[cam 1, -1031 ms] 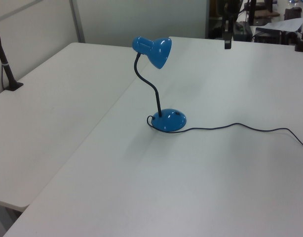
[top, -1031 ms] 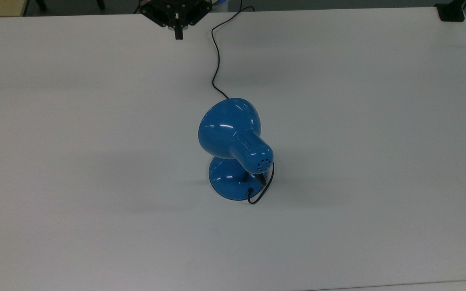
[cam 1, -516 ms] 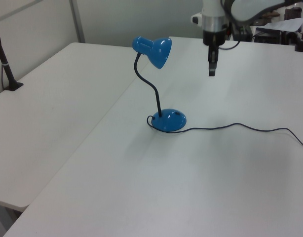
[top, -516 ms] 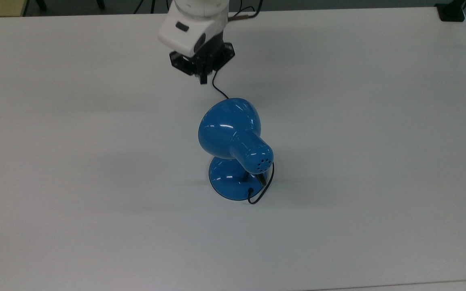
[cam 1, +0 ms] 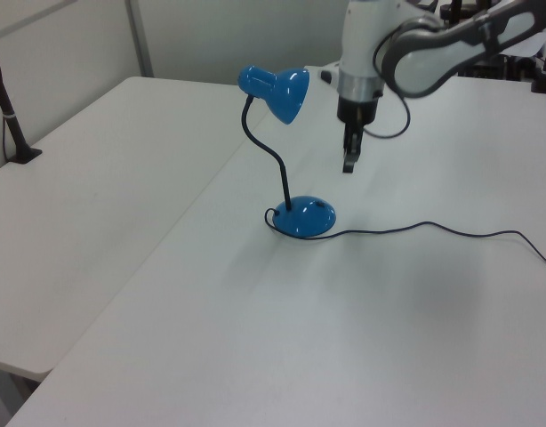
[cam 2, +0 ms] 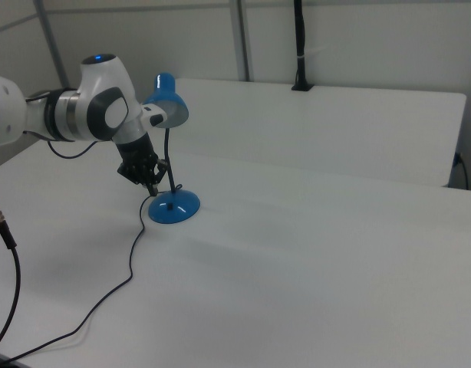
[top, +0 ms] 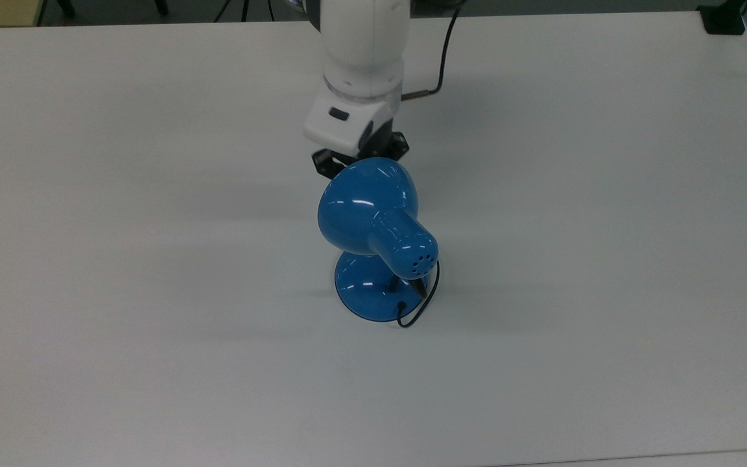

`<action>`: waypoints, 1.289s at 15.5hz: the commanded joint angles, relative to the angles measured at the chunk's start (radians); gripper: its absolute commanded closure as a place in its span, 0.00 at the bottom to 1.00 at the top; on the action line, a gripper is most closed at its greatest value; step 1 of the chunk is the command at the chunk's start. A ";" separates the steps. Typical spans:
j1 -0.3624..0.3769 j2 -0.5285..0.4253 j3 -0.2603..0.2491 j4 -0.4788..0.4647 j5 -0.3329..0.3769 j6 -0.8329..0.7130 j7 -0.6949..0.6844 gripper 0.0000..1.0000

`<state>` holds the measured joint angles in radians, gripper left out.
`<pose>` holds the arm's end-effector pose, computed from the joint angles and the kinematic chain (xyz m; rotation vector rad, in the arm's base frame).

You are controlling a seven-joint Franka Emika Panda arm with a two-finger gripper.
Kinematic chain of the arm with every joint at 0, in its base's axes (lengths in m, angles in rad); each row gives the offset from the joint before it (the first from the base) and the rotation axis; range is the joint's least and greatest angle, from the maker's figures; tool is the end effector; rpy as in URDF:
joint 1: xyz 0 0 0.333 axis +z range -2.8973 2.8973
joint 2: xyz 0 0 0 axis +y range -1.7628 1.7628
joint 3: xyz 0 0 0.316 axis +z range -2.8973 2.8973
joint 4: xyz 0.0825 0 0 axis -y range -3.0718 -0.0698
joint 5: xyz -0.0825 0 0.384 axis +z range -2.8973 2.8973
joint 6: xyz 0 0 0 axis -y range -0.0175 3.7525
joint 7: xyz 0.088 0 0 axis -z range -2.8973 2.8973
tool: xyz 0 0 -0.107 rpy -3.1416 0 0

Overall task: Turn on the lamp
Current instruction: 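Move the gripper over the blue lamp base beside the neck, then lower the gripper onto the switch on the lamp base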

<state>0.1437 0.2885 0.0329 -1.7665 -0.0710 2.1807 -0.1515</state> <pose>0.6387 0.1096 0.4118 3.0349 0.5572 0.1956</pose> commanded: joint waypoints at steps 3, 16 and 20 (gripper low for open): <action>0.004 0.034 0.018 -0.054 -0.007 0.194 -0.034 1.00; -0.015 0.098 0.019 -0.116 0.004 0.481 -0.026 1.00; -0.015 0.098 0.019 -0.116 0.004 0.479 -0.019 1.00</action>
<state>0.1316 0.3929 0.0504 -1.8653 -0.0710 2.6328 -0.1670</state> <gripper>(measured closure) 0.991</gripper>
